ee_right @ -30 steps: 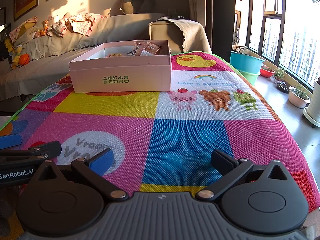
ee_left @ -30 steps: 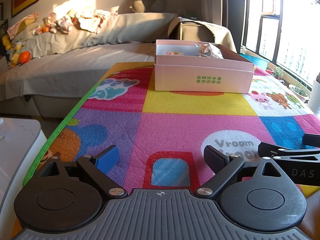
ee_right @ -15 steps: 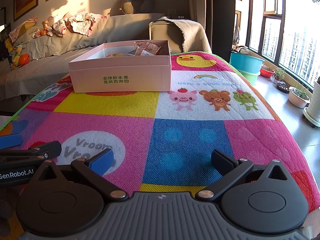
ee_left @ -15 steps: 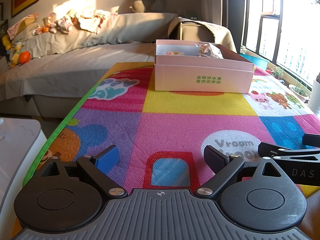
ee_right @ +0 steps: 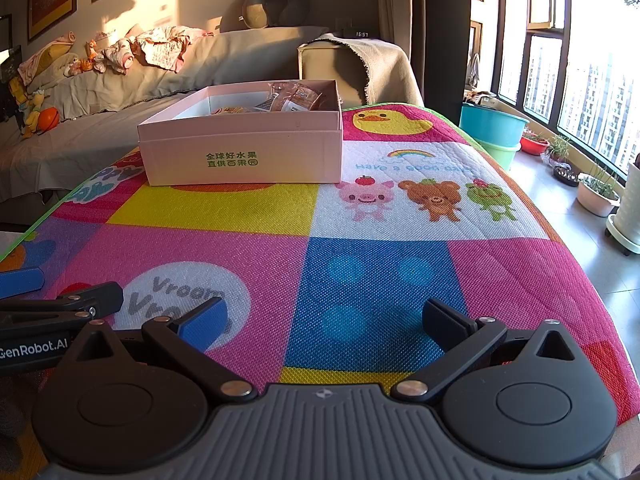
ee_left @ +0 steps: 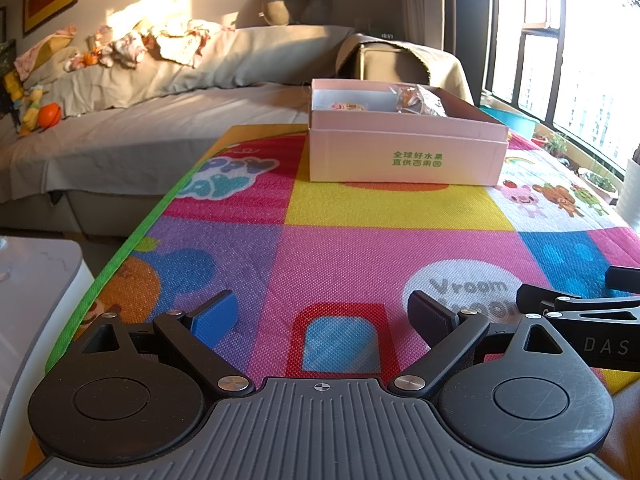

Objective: Organize objects

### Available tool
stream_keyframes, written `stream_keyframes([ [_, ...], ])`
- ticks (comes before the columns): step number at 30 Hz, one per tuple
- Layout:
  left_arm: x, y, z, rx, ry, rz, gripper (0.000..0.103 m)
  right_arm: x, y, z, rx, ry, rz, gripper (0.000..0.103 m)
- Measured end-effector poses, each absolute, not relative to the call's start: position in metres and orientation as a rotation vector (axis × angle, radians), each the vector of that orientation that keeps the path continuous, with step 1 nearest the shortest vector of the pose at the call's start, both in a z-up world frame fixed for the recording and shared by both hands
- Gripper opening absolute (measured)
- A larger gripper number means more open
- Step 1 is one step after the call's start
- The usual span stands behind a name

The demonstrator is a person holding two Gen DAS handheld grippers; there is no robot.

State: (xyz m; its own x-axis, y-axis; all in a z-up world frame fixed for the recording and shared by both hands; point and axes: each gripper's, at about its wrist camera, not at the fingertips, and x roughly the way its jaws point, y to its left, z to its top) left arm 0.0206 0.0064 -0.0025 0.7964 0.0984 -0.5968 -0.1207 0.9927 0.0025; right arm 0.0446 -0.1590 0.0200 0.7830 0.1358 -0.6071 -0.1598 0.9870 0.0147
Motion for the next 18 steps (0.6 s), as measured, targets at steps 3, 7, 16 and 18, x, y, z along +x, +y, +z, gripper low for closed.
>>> stream_keyframes([
  [3, 0.0208, 0.0061, -0.0025, -0.031, 0.639, 0.12, 0.096, 0.0446, -0.1587, 0.0201, -0.038, 0.652, 0.16, 0.103],
  [7, 0.0206, 0.0061, -0.0024, -0.034, 0.639, 0.119, 0.096, 0.0444, -0.1592, 0.0201, -0.038, 0.652, 0.159, 0.103],
  [16, 0.0207, 0.0065, -0.0024, -0.035, 0.639, 0.118, 0.096, 0.0444, -0.1588, 0.02, -0.038, 0.652, 0.159, 0.103],
  [18, 0.0207, 0.0066, -0.0024, -0.035, 0.64, 0.118, 0.096, 0.0445, -0.1591, 0.0201, -0.038, 0.652, 0.16, 0.103],
])
